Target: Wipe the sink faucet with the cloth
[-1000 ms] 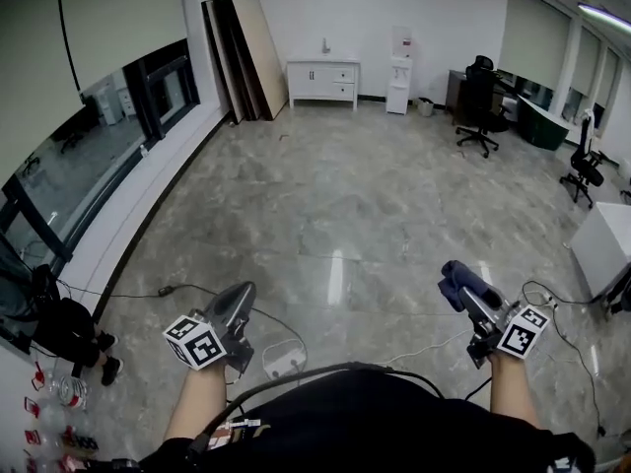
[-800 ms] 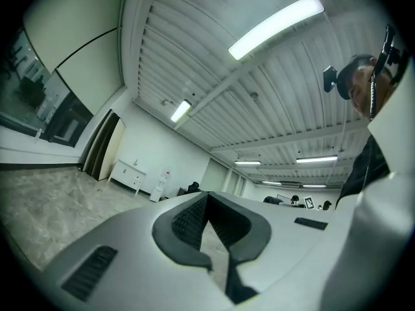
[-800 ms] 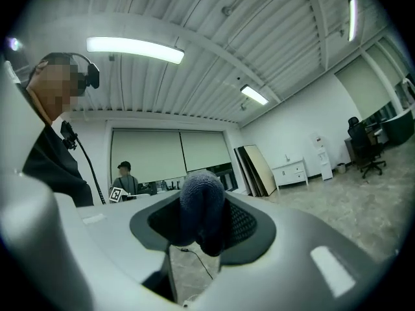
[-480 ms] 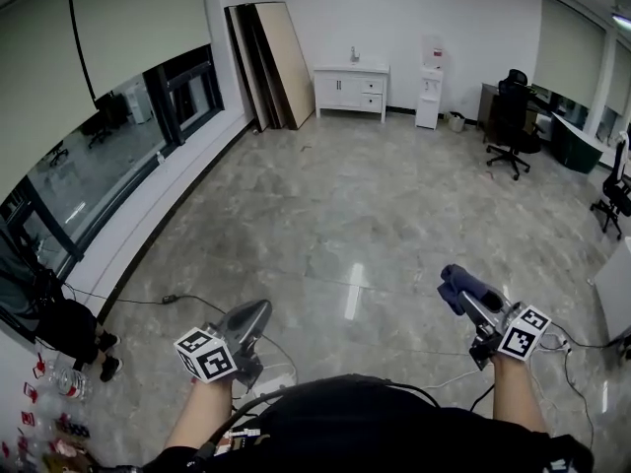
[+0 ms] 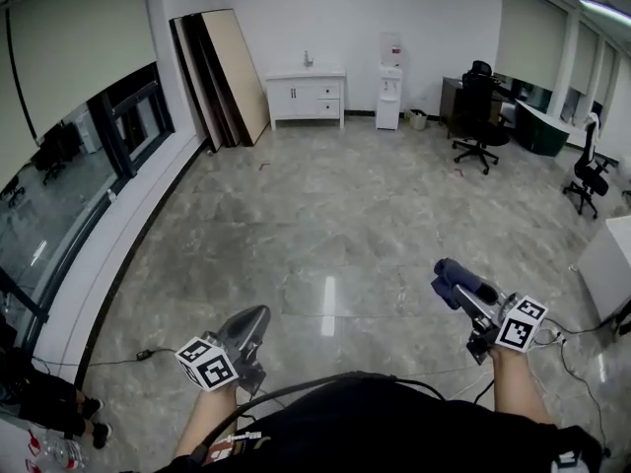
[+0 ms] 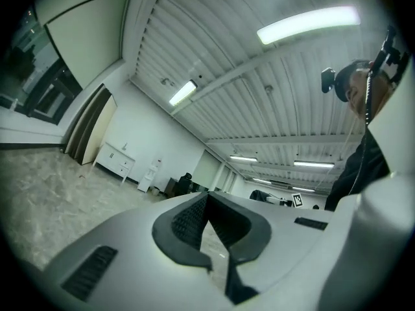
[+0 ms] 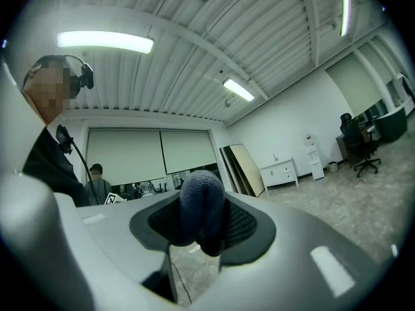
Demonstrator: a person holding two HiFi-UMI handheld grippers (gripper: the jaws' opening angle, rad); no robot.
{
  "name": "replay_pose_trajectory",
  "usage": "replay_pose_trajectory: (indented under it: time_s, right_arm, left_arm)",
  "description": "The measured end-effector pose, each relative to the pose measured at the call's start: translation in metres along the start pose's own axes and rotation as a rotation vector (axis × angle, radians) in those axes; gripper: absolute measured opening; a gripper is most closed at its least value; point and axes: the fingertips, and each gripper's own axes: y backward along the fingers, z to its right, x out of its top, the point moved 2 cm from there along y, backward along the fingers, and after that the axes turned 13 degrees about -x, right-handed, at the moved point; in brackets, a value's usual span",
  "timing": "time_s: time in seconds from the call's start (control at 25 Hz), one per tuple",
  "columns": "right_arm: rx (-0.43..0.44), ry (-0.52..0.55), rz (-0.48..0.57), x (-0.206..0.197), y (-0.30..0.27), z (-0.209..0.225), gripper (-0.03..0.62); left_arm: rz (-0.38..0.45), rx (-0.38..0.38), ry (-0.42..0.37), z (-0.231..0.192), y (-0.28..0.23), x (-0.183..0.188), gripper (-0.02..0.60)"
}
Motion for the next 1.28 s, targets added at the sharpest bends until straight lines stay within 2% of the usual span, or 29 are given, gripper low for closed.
replay_pose_trajectory:
  time_s: [0.2, 0.36, 0.52, 0.64, 0.8, 0.92, 1.16, 1.28]
  right_arm:
    - [-0.093, 0.023, 0.022, 0.024, -0.078, 0.025, 0.143]
    - [-0.141, 0.007, 0.014, 0.020, -0.139, 0.041, 0.143]
    - [-0.152, -0.018, 0.004, 0.028, -0.175, 0.070, 0.143]
    - [-0.138, -0.035, 0.000, 0.034, -0.198, 0.108, 0.143]
    - [-0.065, -0.026, 0.011, 0.050, -0.232, 0.172, 0.143]
    - [0.004, -0.022, 0.006, 0.069, -0.273, 0.220, 0.143]
    - [0.100, 0.049, -0.040, 0.114, -0.328, 0.302, 0.143]
    - [0.111, 0.030, -0.033, 0.128, -0.352, 0.344, 0.143]
  left_arm:
    - [-0.060, -0.102, -0.025, -0.096, -0.040, 0.052, -0.008]
    - [-0.056, -0.127, 0.017, -0.174, -0.060, 0.077, -0.008]
    - [-0.041, -0.153, 0.042, -0.210, -0.103, 0.092, -0.008]
    - [-0.049, -0.158, 0.040, -0.227, -0.138, 0.087, -0.008]
    - [-0.078, -0.089, -0.002, -0.241, -0.181, 0.076, -0.008]
    - [-0.034, -0.013, -0.031, -0.265, -0.216, 0.084, -0.008]
    - [0.036, 0.101, -0.031, -0.295, -0.289, 0.097, -0.008]
    - [0.057, 0.114, -0.002, -0.309, -0.333, 0.088, -0.008]
